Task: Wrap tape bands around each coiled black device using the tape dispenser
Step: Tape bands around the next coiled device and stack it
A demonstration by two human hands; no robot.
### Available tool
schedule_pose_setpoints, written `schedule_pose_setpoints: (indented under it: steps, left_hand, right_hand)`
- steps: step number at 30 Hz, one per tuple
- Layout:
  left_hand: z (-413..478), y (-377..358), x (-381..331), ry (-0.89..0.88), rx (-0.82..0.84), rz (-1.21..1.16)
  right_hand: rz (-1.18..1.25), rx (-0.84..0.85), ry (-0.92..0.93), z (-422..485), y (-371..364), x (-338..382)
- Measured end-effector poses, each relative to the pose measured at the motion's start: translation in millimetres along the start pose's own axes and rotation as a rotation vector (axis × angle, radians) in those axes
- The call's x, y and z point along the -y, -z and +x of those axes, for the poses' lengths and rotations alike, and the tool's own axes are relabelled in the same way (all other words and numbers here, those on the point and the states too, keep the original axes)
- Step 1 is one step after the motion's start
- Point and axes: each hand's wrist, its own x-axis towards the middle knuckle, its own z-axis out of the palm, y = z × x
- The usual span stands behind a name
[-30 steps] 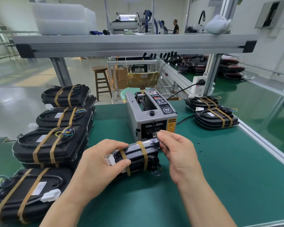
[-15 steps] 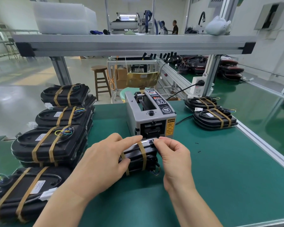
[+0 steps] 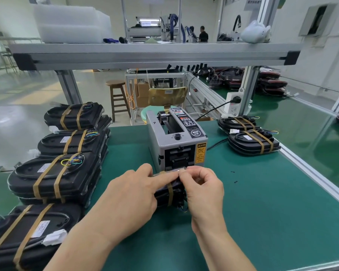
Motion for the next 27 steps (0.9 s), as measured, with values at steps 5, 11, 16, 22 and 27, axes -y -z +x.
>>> schedule_pose_setpoints:
  steps: [5, 11, 16, 22, 27]
  left_hand:
    - [1, 2, -2, 0.002, 0.019, -0.016]
    - [1, 1, 0, 0.013, 0.016, -0.037]
    - [1, 0, 2, 0.007, 0.007, -0.038]
    - [0, 0, 4, 0.001, 0.014, -0.029]
    - [-1, -3, 4, -0.001, 0.010, -0.017]
  right_hand:
    - [0.034, -0.031, 0.015, -3, 0, -2]
    - [-0.053, -0.050, -0.013, 1, -1, 0]
    - [-0.102, -0.022, 0.000, 12, 3, 0]
    - [0.134, -0.005, -0.269, 41, -2, -1]
    - [0.352, 0.001, -0.446, 51, -10, -2]
